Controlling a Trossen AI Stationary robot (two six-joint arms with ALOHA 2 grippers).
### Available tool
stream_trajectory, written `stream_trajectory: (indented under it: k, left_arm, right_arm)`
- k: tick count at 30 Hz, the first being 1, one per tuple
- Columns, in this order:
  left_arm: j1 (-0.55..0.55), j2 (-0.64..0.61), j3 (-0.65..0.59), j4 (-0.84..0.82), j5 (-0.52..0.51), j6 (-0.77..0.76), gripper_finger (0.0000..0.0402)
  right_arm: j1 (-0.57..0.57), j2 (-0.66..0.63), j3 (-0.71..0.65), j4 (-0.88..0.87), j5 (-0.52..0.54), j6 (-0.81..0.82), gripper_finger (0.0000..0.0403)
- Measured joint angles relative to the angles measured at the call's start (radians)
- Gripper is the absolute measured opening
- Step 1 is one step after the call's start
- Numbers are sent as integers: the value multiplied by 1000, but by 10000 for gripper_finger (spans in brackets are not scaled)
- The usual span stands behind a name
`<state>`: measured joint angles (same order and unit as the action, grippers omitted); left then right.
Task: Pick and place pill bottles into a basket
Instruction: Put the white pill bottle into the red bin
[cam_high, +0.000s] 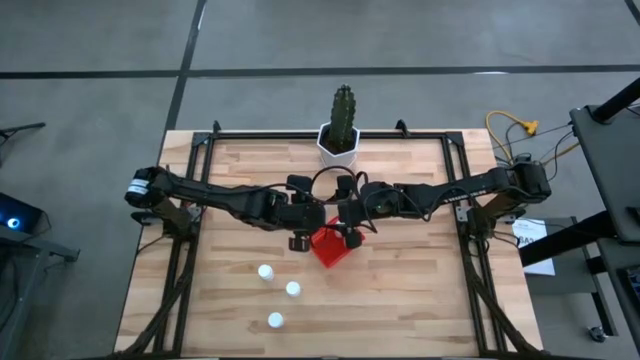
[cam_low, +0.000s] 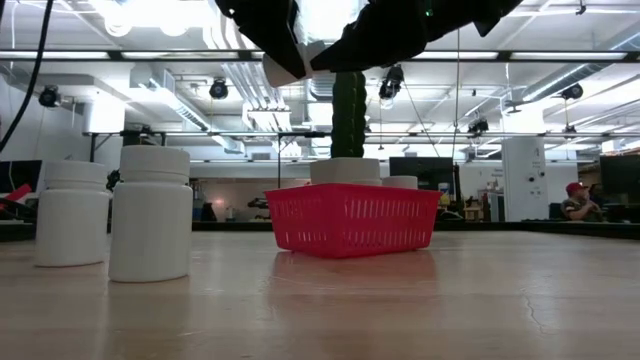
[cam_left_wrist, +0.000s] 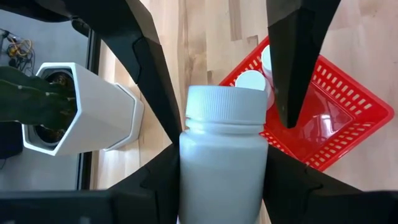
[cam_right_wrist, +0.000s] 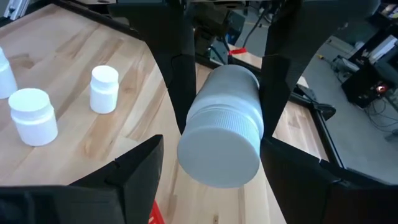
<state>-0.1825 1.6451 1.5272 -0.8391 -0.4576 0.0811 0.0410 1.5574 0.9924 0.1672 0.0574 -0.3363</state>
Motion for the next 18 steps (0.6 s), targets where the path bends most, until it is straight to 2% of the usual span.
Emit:
stream_trajectory:
  k: [10,18]
  left_arm:
    - [0,-4,0,2,-1,2,160]
    - [-4,-18,0,26,12,-16,160]
  right_arm:
    - [-2,-10,-7,14,36,-1,254]
    - [-2,-36,-70,152,51,-10,253]
